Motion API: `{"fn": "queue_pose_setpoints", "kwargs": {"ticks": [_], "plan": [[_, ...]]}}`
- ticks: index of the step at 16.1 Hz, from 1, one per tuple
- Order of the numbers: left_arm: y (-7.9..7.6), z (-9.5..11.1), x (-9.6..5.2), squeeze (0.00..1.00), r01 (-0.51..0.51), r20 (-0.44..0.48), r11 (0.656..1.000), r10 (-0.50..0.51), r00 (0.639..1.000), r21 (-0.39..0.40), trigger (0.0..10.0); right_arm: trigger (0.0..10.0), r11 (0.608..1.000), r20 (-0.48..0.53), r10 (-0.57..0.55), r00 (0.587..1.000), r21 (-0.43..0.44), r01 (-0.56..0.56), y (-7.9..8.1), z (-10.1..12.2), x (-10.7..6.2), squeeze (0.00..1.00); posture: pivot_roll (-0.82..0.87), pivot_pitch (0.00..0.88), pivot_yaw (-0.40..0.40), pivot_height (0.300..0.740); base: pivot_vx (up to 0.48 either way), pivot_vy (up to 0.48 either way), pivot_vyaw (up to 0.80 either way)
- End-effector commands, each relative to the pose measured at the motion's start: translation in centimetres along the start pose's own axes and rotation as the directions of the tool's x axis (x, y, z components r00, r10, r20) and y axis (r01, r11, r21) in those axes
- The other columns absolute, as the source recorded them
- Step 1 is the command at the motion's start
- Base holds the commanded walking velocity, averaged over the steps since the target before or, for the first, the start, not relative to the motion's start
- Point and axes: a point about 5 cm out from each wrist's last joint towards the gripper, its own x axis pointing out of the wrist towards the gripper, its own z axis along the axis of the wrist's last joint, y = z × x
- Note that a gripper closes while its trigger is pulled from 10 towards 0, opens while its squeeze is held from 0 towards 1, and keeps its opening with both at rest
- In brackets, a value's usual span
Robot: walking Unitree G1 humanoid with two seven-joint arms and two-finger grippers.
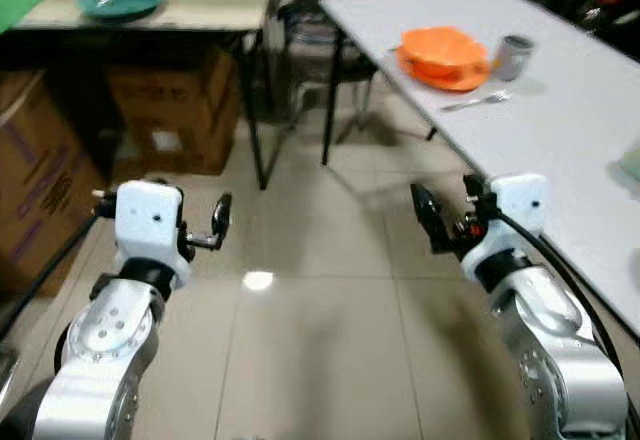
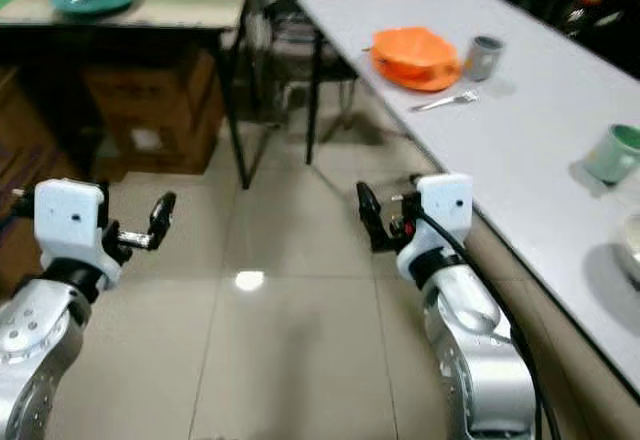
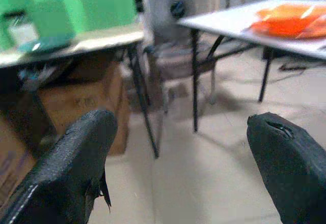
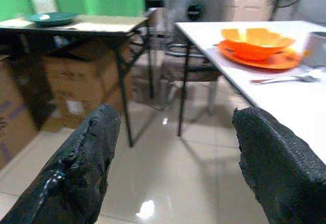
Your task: Setting the table
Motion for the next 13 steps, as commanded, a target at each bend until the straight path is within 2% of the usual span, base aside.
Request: {"fn": "queue_pose_setpoints", "kwargs": {"ticks": [1,2,4,9,13], "plan": [[-0.4,0.1,-0.1,0.38,0.017,0.006,1.000,-0.017,1.000,0.003,10.0,10.0,1.000,-0.007,-0.012,1.000,-0.004,0.012,-0.3,-0.2,0.1,0.00,-0.02,0.069,-0.021,0.740,0.364,0.000,0.80],[-0.4,0.1,-0.1,0.38,0.017,0.007,1.000,-0.017,1.000,0.005,10.0,10.0,1.000,-0.002,-0.011,1.000,0.000,0.011,-0.2,-0.2,0.3,0.00,-0.02,0.069,-0.021,0.740,0.364,0.000,0.80],[-0.3,0.1,-0.2,0.38,0.015,0.009,1.000,-0.015,1.000,0.009,10.0,10.0,0.998,0.009,-0.038,0.999,0.045,0.038,-0.1,-0.2,0.8,0.00,-0.01,0.071,-0.023,0.740,0.368,0.000,0.00],[0.1,0.2,-0.1,0.38,-0.005,0.008,1.000,0.005,1.000,0.011,10.0,10.0,0.998,-0.017,-0.066,0.998,0.015,0.067,0.0,-0.6,1.5,0.00,0.00,0.074,-0.022,0.740,0.382,0.000,0.00],[0.1,0.5,0.2,0.38,0.000,0.012,1.000,0.000,1.000,0.010,10.0,10.0,0.998,-0.009,-0.041,0.999,0.040,0.041,0.1,-0.7,1.5,0.00,0.01,0.084,-0.012,0.740,0.410,0.000,0.00]]}}
